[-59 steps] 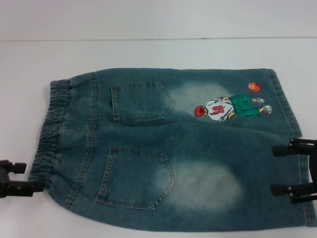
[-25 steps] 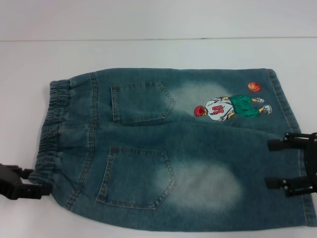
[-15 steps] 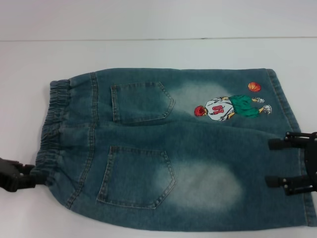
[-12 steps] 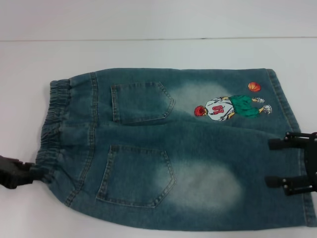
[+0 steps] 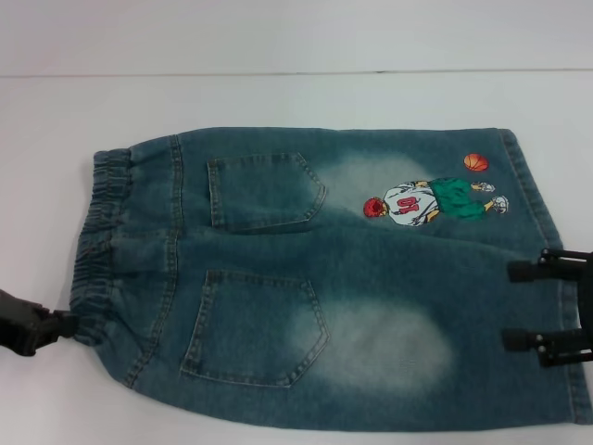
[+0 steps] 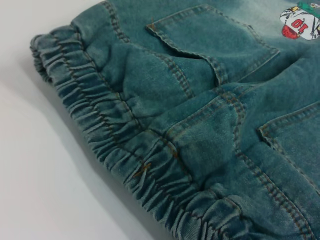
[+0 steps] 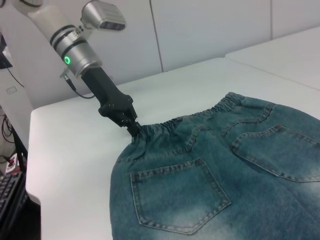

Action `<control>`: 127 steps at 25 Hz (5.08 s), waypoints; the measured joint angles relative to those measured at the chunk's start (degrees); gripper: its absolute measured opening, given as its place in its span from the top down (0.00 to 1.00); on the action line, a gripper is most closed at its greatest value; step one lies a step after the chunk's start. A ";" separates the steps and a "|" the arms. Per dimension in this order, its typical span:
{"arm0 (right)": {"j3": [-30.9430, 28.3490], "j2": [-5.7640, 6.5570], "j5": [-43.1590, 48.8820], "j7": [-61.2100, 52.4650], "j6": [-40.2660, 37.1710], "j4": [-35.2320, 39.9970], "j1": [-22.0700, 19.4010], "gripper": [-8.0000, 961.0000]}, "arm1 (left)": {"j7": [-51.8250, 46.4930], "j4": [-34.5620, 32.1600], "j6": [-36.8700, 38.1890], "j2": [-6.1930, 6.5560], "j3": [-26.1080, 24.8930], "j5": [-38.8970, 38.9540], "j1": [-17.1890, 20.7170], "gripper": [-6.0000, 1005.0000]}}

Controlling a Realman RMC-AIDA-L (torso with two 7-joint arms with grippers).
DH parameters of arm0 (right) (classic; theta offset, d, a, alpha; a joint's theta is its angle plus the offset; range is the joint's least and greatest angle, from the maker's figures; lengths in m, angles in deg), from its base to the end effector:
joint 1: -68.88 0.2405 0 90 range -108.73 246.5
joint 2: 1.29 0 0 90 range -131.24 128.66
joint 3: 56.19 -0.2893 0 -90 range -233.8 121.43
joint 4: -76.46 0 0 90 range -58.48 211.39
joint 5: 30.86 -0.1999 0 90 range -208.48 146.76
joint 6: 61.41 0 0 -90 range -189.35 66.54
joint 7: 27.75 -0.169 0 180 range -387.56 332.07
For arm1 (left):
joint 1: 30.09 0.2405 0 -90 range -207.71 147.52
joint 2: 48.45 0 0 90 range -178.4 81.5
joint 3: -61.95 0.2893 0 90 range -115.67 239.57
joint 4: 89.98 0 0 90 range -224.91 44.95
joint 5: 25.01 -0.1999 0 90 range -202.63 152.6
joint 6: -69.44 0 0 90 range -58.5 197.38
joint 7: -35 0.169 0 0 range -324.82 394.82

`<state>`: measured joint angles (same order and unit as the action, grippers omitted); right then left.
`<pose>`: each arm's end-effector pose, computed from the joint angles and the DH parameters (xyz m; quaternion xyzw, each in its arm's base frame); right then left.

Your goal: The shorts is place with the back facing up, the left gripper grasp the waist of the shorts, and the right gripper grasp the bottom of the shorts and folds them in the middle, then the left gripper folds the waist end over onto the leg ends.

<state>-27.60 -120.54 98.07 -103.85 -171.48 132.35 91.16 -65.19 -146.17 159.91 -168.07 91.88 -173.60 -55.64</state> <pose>0.3099 0.2760 0.0155 -0.9652 0.1698 0.1706 0.1018 -0.3695 0.3081 0.0093 -0.9003 -0.3976 0.0104 0.1770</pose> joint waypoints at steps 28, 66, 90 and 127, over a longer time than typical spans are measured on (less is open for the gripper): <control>16.53 1.50 34.59 -37.20 -4.28 12.17 10.46 0.05 | -1.31 0.02 -0.18 0.01 0.46 0.13 -2.05 0.94; 22.76 -0.18 36.71 -44.49 -2.80 4.49 12.53 0.14 | -0.94 0.63 -3.30 0.00 0.50 0.08 -1.78 0.94; 21.95 -0.05 29.37 -40.63 0.18 2.96 12.03 0.14 | -0.26 1.35 -3.91 0.00 0.74 0.06 -1.61 0.94; 12.47 0.51 23.73 -27.71 -1.25 4.11 9.50 0.97 | -0.70 2.01 -4.56 0.53 -1.21 3.69 -2.42 0.93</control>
<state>-15.13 -120.03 121.80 -131.56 -172.73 136.46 100.66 -65.89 -144.16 155.35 -167.54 90.67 -169.91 -58.06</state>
